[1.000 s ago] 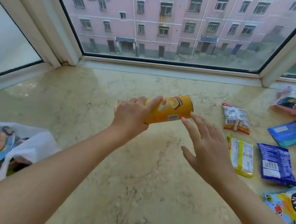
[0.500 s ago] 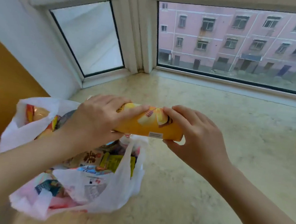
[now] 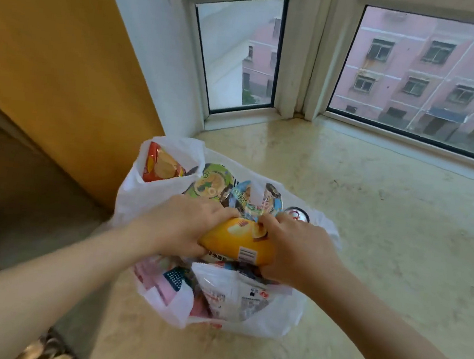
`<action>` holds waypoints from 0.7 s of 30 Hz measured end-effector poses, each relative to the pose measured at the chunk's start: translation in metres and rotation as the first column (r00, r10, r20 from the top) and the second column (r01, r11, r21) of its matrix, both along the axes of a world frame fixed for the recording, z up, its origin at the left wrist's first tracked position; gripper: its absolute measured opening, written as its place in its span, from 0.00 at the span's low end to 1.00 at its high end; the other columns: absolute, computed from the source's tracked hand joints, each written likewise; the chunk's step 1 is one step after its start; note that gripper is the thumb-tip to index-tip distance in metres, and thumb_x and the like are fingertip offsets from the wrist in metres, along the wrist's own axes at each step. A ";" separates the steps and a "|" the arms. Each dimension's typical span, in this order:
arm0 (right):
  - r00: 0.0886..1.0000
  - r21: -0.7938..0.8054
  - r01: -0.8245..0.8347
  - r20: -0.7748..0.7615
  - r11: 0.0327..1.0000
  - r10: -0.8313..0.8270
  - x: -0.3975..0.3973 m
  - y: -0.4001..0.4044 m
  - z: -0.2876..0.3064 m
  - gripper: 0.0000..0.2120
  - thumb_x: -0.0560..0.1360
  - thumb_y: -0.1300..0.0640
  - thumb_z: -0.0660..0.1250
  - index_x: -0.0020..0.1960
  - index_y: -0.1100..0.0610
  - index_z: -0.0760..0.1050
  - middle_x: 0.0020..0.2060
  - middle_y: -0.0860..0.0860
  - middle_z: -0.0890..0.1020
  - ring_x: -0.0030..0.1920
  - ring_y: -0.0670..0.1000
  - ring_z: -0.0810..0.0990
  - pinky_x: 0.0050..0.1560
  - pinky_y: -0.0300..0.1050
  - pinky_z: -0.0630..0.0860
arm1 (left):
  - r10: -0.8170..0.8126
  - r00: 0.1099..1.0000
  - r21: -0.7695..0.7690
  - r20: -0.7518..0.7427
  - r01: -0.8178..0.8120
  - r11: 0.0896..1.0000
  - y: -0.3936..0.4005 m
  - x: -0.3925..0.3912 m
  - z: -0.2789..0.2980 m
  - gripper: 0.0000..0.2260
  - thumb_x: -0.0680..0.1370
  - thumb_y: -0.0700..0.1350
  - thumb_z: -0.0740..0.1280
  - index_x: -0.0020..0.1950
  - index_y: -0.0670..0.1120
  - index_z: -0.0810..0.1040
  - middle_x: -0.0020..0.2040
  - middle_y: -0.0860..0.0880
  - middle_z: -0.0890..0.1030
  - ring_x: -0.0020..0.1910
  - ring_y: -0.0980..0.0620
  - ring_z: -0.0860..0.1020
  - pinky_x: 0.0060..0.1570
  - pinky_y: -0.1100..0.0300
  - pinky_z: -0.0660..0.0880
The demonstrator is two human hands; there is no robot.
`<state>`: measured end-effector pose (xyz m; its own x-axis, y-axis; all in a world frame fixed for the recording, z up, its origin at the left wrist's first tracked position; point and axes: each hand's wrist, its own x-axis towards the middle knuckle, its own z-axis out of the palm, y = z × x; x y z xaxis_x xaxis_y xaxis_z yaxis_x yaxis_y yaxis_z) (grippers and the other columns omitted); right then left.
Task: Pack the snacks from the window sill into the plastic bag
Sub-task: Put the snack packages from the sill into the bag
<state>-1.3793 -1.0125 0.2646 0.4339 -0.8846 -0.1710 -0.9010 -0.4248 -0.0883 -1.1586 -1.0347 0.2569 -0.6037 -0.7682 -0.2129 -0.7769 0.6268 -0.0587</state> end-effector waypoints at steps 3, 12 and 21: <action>0.999 0.007 0.034 0.003 0.999 -0.034 -0.008 0.001 -0.015 0.28 0.70 0.41 0.67 0.66 0.48 0.63 0.56 0.48 0.75 0.51 0.54 0.78 0.39 0.44 0.71 | 0.022 0.998 0.004 0.060 -0.022 1.000 -0.002 -0.013 -0.024 0.39 0.71 0.58 0.70 0.76 0.54 0.54 0.67 0.52 0.71 0.62 0.50 0.73 0.49 0.51 0.76; 1.000 -0.114 -0.010 0.011 0.993 0.012 -0.031 0.012 -0.049 0.15 0.73 0.52 0.66 0.60 0.49 0.73 0.54 0.47 0.79 0.55 0.54 0.78 0.45 0.45 0.70 | 0.144 0.989 -0.043 0.023 -0.143 0.989 -0.001 -0.014 -0.059 0.38 0.74 0.46 0.70 0.75 0.59 0.50 0.63 0.51 0.73 0.54 0.50 0.78 0.33 0.55 0.75; 0.966 -0.459 0.158 0.254 0.874 -0.042 -0.088 0.025 -0.028 0.19 0.65 0.56 0.76 0.55 0.55 0.81 0.55 0.54 0.82 0.55 0.57 0.81 0.54 0.52 0.77 | -0.193 0.940 -0.422 -0.281 0.060 0.904 -0.016 -0.067 -0.005 0.12 0.74 0.50 0.70 0.55 0.48 0.80 0.44 0.49 0.83 0.36 0.46 0.81 0.23 0.57 0.74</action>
<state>-1.4668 -0.9877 0.2368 0.3141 -0.8740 0.3708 -0.9200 -0.3767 -0.1086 -1.2257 -1.0509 0.2524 -0.6850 -0.6591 0.3105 -0.7126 0.6947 -0.0974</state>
